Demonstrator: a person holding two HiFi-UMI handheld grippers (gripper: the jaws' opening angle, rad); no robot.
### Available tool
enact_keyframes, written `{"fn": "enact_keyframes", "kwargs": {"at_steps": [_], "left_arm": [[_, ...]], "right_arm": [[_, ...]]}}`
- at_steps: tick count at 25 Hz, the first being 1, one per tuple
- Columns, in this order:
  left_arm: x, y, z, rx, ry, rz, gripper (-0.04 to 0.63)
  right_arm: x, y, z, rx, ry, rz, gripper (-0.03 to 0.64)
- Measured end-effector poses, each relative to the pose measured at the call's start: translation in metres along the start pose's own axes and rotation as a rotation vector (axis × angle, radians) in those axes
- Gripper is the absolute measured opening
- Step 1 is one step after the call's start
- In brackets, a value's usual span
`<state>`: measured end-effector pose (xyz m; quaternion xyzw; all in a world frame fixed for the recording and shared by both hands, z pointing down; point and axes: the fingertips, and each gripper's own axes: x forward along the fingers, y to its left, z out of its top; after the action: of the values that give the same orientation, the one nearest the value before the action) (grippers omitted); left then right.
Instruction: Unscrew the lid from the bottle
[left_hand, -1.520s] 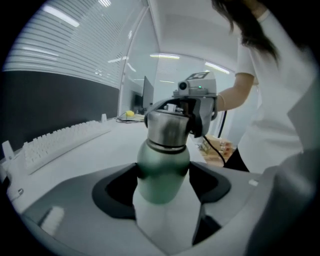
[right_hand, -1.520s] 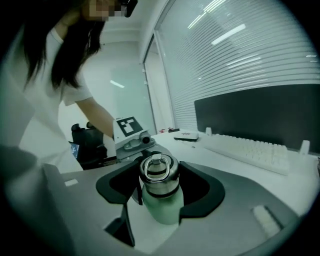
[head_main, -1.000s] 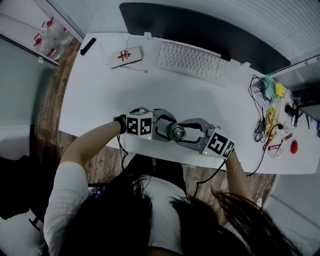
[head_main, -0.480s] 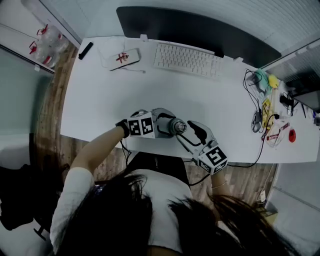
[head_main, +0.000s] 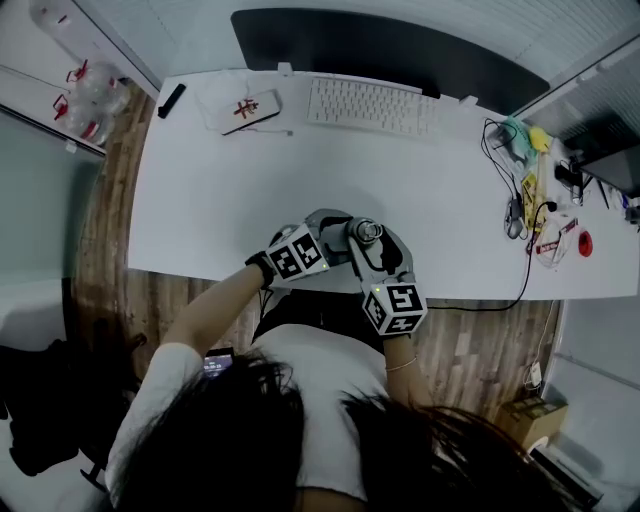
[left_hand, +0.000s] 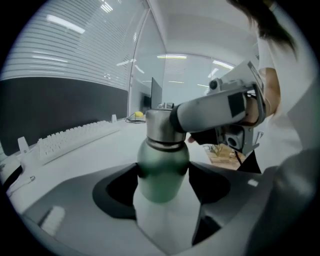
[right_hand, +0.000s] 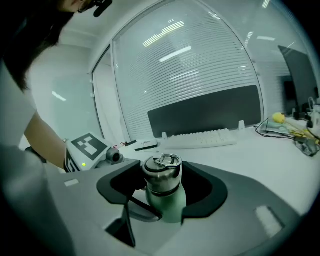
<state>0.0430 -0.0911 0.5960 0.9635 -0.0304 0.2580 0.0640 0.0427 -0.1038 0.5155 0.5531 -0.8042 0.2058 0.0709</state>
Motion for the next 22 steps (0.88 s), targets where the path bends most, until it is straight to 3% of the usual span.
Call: {"fn": "enact_keyframes", "kwargs": {"at_steps": [4,8,16,22], "left_arm": [[0.000,-0.001,0.000,-0.020,-0.003,0.025,0.374],[-0.001,-0.001,-0.001,-0.012,-0.004,0.000,0.374],[-0.003,-0.001,-0.003,0.052,0.024,-0.150,0.374],[-0.007,-0.003,-0.007,0.189,0.077,-0.307,0.374]], "right_arm": [[0.002,0.000,-0.003,-0.019,-0.001,-0.050,0.233],[0.002,0.002,-0.003,-0.052,0.023,0.037,0.235],[0.006,0.011,-0.005,-0.235,0.108,0.401,0.235],[0.004,0.022,-0.010,-0.386,0.197,0.686,0.235]]}}
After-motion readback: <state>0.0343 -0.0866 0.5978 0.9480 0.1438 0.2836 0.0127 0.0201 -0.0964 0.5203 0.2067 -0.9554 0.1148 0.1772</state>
